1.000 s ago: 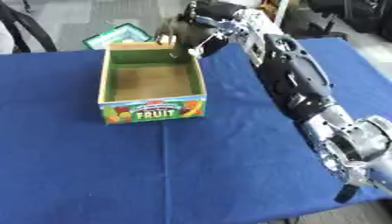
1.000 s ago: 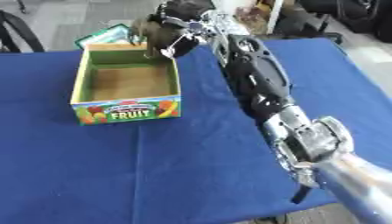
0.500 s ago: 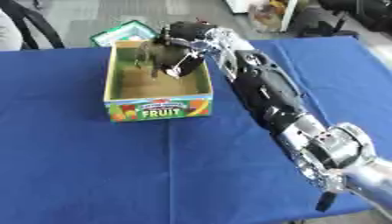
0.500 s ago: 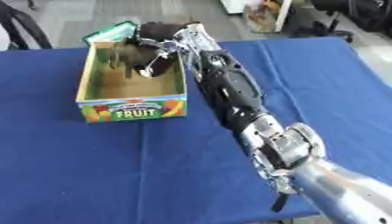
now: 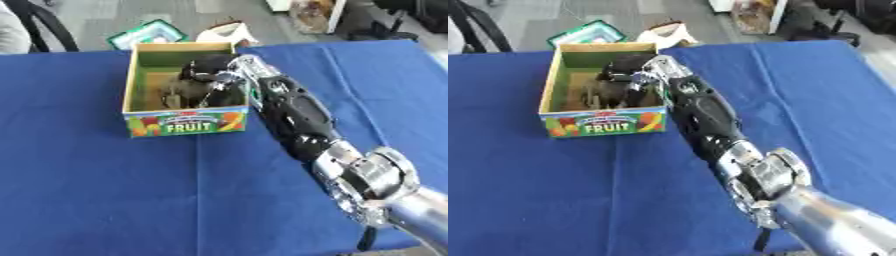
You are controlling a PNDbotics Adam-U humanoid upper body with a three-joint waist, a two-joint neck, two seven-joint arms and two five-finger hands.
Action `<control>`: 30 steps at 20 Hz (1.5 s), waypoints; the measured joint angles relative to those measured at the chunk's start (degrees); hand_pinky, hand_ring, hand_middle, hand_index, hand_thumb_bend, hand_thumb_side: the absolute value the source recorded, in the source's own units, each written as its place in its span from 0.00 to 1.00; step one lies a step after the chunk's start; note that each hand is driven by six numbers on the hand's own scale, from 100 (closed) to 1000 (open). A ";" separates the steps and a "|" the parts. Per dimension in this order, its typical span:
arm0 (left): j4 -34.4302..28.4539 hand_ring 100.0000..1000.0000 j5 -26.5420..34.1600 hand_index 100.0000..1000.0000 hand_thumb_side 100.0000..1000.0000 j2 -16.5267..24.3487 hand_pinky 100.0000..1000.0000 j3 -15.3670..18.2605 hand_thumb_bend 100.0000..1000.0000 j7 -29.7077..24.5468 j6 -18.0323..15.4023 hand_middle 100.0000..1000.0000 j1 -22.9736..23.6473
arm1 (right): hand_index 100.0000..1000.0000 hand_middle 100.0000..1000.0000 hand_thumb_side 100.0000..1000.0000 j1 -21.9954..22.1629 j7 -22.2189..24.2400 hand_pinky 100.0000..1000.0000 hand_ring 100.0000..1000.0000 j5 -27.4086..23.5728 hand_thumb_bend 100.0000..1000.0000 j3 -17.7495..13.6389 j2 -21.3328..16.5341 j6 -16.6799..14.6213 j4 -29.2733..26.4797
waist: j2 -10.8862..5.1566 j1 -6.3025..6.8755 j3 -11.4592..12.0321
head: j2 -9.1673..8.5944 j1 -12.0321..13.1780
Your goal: Pick up objects on the table and place them in the box.
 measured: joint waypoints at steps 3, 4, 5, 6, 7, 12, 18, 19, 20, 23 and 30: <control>0.00 0.48 -0.03 0.68 0.80 -0.19 0.56 0.00 0.00 -0.04 0.04 0.51 0.00 | 0.97 0.93 0.56 -0.26 1.05 0.88 0.93 -0.26 0.00 -0.31 -0.14 0.05 -0.06 | -0.01 -0.04 0.00 | 0.00 -0.01; 0.00 0.48 -0.03 0.68 0.80 -0.22 0.56 0.00 0.00 -0.07 0.07 0.51 0.00 | 0.98 0.94 0.60 -0.32 1.37 0.90 0.94 -0.53 0.00 -0.34 -0.21 0.07 -0.09 | -0.02 -0.06 0.00 | 0.00 -0.01; 0.00 0.48 -0.03 0.68 0.80 -0.22 0.56 0.00 0.00 -0.09 0.09 0.51 0.00 | 0.98 0.95 0.61 -0.36 1.69 0.90 0.94 -0.80 0.00 -0.37 -0.25 0.12 -0.10 | -0.04 -0.09 -0.01 | 0.00 -0.01; 0.00 0.48 -0.03 0.68 0.80 -0.22 0.56 0.00 0.00 -0.11 0.11 0.51 0.00 | 0.99 0.95 0.64 -0.51 2.05 0.91 0.95 -1.15 0.00 -0.47 -0.28 0.14 -0.12 | -0.05 -0.12 -0.02 | 0.00 -0.02; 0.00 0.48 -0.03 0.68 0.80 -0.22 0.56 0.00 0.00 -0.12 0.12 0.51 0.00 | 0.99 0.96 0.67 -0.71 2.41 0.91 0.95 -1.64 0.00 -0.61 -0.31 0.19 -0.15 | -0.08 -0.17 -0.02 | 0.00 -0.02; 0.01 0.48 -0.03 0.68 0.80 -0.22 0.56 0.00 0.00 -0.12 0.12 0.51 0.06 | 1.00 0.98 0.75 -1.26 4.48 0.93 0.97 -4.16 0.03 -0.92 -0.94 0.73 -0.46 | -0.37 -0.34 -0.05 | 0.00 -0.03; 0.01 0.48 -0.03 0.68 0.80 -0.22 0.56 0.00 0.00 -0.12 0.12 0.51 0.07 | 1.00 1.00 0.78 -1.33 6.91 0.97 0.99 -4.79 0.15 -0.86 -1.30 0.99 -1.15 | -0.38 -0.36 -0.05 | 0.00 -0.15; 0.01 0.48 -0.03 0.68 0.80 -0.22 0.56 0.00 0.00 -0.12 0.12 0.51 0.07 | 1.00 1.00 0.78 -1.34 7.11 0.97 0.99 -4.75 0.15 -0.73 -1.30 0.94 -1.30 | -0.39 -0.36 -0.05 | 0.00 -0.18; 0.01 0.48 -0.04 0.68 0.80 -0.22 0.56 0.00 0.00 -0.12 0.12 0.51 0.07 | 1.00 1.00 0.76 -1.34 7.28 0.98 0.99 -4.62 0.26 -0.61 -1.30 0.90 -1.46 | -0.39 -0.37 -0.03 | 0.00 -0.21; 0.01 0.48 -0.04 0.68 0.80 -0.22 0.56 0.00 0.00 -0.12 0.12 0.51 0.07 | 1.00 1.00 0.75 -1.34 7.32 0.99 1.00 -3.24 0.38 -0.10 -1.30 1.00 -1.87 | -0.39 -0.38 0.13 | 0.00 -0.26; 0.01 0.48 -0.04 0.68 0.80 -0.22 0.56 0.00 0.00 -0.12 0.13 0.51 0.07 | 1.00 1.00 0.73 -1.34 4.66 1.00 1.00 2.17 0.40 0.87 -1.29 1.67 -2.25 | -0.39 -0.53 0.34 | 0.00 -0.40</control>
